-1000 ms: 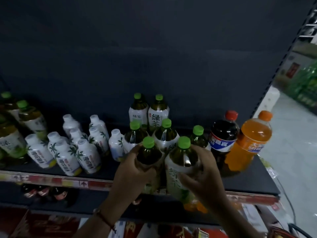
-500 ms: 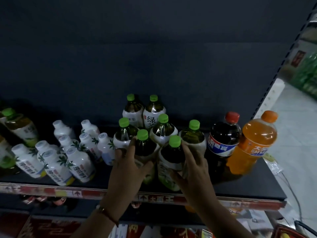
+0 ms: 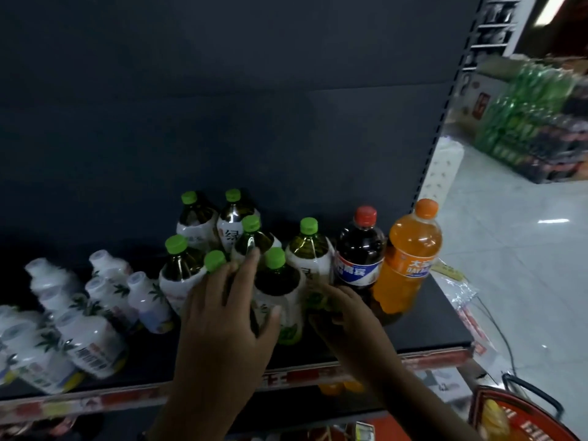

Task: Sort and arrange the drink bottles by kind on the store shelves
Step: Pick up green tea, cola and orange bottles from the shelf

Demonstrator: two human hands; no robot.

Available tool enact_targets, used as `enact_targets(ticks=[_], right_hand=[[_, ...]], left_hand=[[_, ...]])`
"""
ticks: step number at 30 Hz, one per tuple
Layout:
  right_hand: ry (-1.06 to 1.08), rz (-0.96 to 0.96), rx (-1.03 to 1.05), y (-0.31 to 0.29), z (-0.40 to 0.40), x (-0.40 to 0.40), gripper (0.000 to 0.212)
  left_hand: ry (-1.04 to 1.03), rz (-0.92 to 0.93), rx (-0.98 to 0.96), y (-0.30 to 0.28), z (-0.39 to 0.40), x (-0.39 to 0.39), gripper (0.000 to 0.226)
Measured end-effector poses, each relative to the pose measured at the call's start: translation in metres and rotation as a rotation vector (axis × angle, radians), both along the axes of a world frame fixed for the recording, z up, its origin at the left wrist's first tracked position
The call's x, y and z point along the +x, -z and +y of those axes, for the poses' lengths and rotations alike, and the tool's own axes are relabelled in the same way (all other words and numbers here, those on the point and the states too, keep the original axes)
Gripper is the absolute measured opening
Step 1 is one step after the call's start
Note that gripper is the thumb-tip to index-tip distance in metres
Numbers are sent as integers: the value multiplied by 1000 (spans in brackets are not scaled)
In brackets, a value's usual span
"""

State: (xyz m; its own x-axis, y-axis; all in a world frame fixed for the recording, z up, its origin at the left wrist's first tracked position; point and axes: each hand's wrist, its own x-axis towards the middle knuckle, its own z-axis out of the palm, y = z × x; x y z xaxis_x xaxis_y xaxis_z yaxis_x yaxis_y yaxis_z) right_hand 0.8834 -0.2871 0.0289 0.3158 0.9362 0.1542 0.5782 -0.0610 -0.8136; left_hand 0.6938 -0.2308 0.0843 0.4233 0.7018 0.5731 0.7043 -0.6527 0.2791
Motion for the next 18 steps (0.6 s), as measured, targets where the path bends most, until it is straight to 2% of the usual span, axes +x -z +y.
enact_targets(ticks=[4, 8, 10, 13, 18], right_hand=[[128, -144, 93, -19, -34, 34, 31], [328, -120, 257, -42, -55, 73, 22], [446, -66, 318, -46, -55, 91, 31], [543, 120, 339, -42, -45, 115, 55], [389, 382, 179, -29, -12, 141, 101]], left_hand=[[109, 74, 32, -12, 4, 46, 76], [56, 277, 3, -18, 22, 99, 99], [39, 370, -41, -16, 31, 121, 113], [67, 403, -98, -9, 40, 146, 125], [185, 225, -258, -4, 32, 161, 103]])
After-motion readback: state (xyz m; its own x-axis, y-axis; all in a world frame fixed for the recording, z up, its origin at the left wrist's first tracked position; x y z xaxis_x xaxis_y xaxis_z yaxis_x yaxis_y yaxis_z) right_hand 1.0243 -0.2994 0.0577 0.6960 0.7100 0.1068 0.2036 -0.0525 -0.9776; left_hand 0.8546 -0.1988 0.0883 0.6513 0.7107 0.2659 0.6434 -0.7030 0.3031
